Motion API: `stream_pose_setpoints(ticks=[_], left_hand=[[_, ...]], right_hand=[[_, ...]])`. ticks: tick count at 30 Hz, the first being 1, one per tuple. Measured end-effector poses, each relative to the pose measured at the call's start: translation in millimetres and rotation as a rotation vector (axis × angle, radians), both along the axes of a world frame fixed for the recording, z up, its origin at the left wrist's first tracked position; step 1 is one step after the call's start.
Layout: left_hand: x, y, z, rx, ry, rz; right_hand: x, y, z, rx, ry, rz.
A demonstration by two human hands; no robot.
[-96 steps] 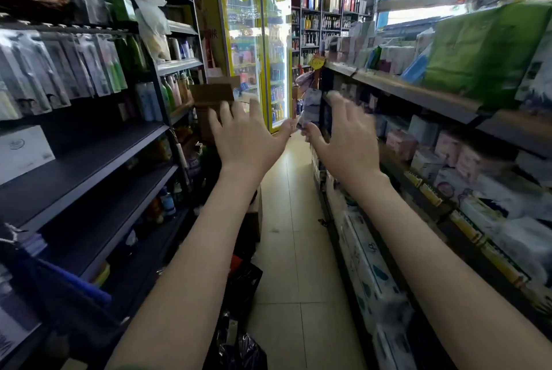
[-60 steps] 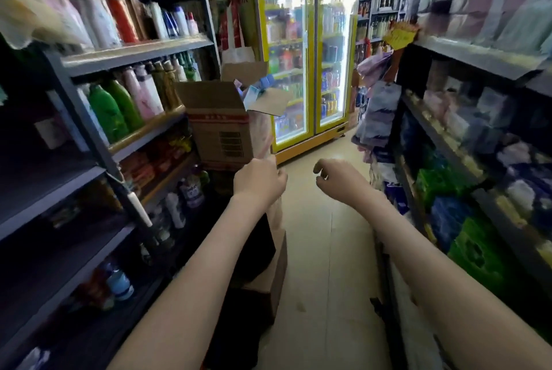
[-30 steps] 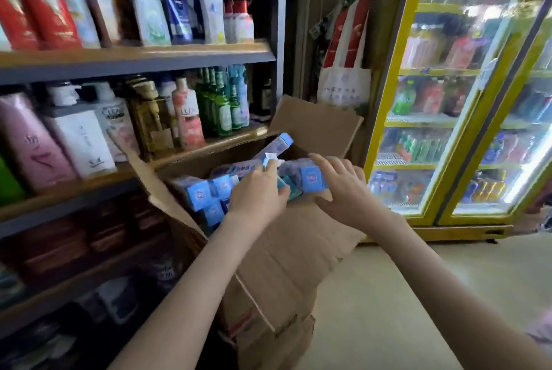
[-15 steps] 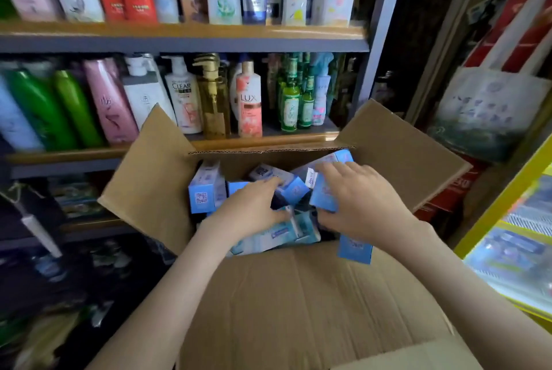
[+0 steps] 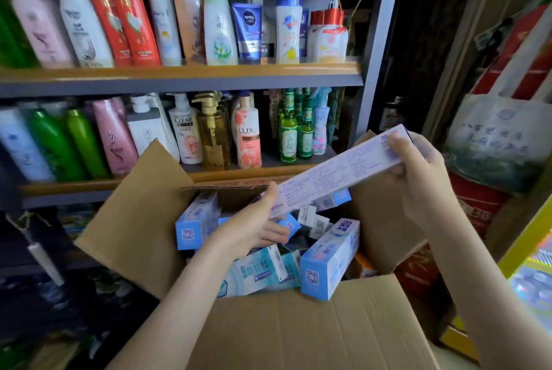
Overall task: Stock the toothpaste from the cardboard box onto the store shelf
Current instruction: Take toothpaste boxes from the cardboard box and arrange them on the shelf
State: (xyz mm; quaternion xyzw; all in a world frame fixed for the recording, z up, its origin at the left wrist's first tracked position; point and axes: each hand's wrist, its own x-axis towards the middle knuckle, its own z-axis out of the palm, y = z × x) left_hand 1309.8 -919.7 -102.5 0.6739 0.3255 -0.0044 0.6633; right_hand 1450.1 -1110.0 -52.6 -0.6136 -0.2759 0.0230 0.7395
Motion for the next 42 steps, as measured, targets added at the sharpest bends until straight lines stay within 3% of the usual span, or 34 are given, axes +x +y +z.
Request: stream_pose_setpoints(ticks=[2, 4, 7, 10, 14, 19, 23, 25, 28, 31, 35, 42], left_hand=[[-2.6, 1.0, 3.3, -0.304, -0.140, 0.127], [-5.7, 2.3, 4.3, -0.476, -0.315, 0.288], [-10.3, 2.6, 1.6, -0.405, -0.506, 0.440], [-21.3, -4.0, 0.6, -0.329, -0.610, 0.485], [-39.1, -13.9, -3.8, -0.259, -0.696, 0.447], [-63.6, -19.7, 9.3, -0.071, -0.688, 0.488], [-98.8, -12.9, 18.6, 0.502, -0.586, 0.610], [-125.5, -6.3, 24.7, 0.621, -0.590, 0.645], [-166.5, 15.1, 31.7, 0.635, -0.597, 0.700], [-212.3, 45.1, 32.8, 0.513, -0.702, 0.753], [-291.2, 98.5, 28.5, 0.424, -0.707, 0.781], [-453.3, 207.3, -6.4, 0.573, -0.448, 0.902]], right_hand=[[2.0, -0.6, -7.5, 0.098, 0.007, 0.261], [6.3, -3.6, -20.3, 0.131, 0.040, 0.493], [4.2, -5.1, -38.6, 0.067, 0.216, 0.596], [-1.4, -2.8, -48.8, 0.053, 0.517, 0.492], [-7.3, 2.1, -51.6, -0.098, 0.448, 0.404], [-23.1, 10.0, -45.7, -0.066, 0.374, 0.401], [-49.7, 24.6, -33.5, -0.076, 0.287, 0.485], [-71.2, 34.9, -22.6, -0.062, 0.286, 0.512], [-111.9, 55.2, -5.1, -0.065, 0.224, 0.550], [-161.5, 84.4, 9.1, -0.104, 0.134, 0.557], [-238.1, 139.2, 13.6, -0.119, 0.096, 0.540], [-387.2, 269.4, -13.5, -0.113, 0.208, 0.608]])
